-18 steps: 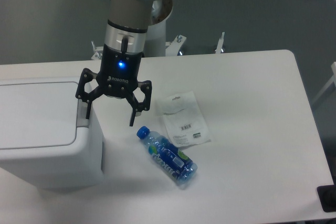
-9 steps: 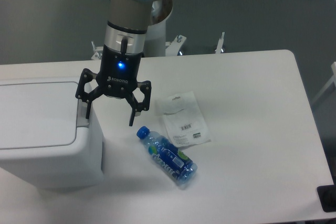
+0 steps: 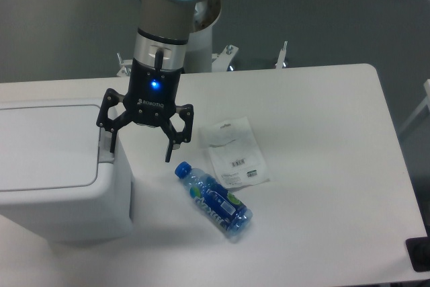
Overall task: Open the trash can
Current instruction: 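Press the gripper finger down on the lid edge to flip it open, then lift the gripper up away from the opened trash can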
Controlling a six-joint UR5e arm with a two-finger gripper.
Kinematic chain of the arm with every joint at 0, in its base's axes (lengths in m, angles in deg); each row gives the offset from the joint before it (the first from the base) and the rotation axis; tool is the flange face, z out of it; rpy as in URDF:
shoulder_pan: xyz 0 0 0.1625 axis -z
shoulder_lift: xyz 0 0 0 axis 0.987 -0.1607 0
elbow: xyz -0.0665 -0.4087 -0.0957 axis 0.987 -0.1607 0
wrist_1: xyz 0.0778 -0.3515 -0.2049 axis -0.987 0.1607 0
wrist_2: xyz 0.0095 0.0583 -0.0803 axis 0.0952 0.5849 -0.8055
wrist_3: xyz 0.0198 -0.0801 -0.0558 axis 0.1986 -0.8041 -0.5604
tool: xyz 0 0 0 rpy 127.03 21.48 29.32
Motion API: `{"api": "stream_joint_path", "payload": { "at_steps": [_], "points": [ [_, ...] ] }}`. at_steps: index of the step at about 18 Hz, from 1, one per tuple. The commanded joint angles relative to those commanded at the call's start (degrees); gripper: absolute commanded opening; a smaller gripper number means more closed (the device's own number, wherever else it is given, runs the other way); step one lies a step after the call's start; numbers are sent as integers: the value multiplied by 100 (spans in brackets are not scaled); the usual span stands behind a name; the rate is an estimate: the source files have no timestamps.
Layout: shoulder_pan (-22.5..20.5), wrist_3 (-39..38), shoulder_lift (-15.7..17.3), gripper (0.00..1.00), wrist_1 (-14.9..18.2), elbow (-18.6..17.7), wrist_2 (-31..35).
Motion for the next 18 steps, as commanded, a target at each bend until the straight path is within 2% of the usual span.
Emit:
{"api": "stream_joint_path", "payload": {
  "at_steps": [10,13,15,18],
  "points": [
    [-9,0,0,100,0,35,0],
    [-9,-131,157,100,17,342,-9],
    [-9,-114,351,100,9,378,-9],
    [-105,-97,387,100,26,475,26]
  ]
}}
